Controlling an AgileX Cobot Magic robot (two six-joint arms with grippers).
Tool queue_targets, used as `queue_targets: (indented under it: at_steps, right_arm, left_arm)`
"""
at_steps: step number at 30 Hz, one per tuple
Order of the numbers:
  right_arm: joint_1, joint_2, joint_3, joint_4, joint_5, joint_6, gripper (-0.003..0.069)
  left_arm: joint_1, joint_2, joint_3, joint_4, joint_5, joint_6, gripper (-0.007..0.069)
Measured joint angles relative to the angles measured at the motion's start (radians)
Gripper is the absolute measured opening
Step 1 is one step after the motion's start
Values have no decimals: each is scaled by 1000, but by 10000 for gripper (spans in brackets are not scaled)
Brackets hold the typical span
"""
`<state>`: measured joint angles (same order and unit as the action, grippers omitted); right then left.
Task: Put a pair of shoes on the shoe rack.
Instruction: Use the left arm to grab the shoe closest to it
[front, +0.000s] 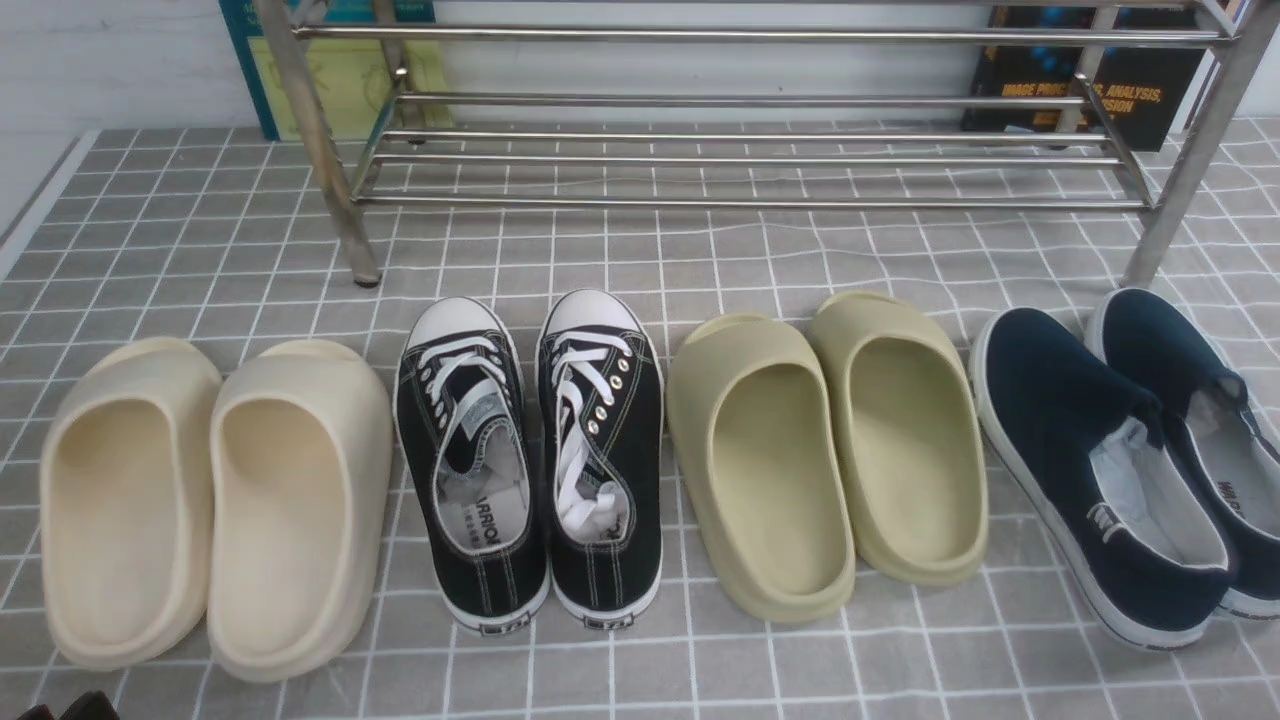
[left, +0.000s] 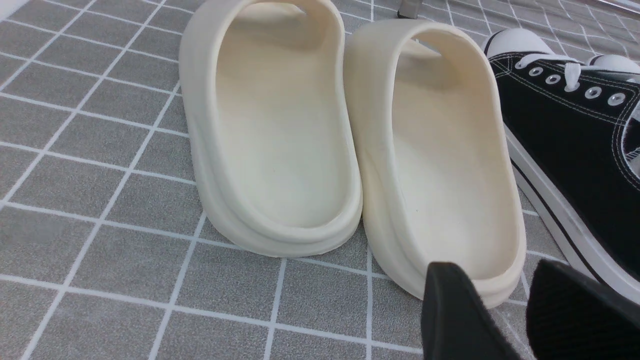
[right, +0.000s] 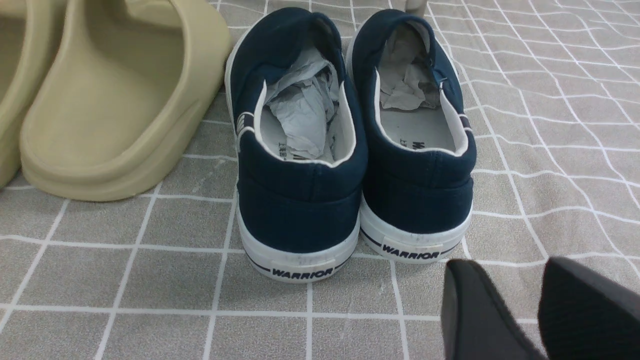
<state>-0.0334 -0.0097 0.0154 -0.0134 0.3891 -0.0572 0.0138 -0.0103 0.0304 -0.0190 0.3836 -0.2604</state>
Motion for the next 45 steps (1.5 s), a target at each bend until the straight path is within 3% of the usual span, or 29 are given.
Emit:
queue_targets:
  at_steps: [45]
  right_arm:
    - [0,0,0,0,0,0,239]
  left_arm:
    - [0,0,0,26,-20,0,238]
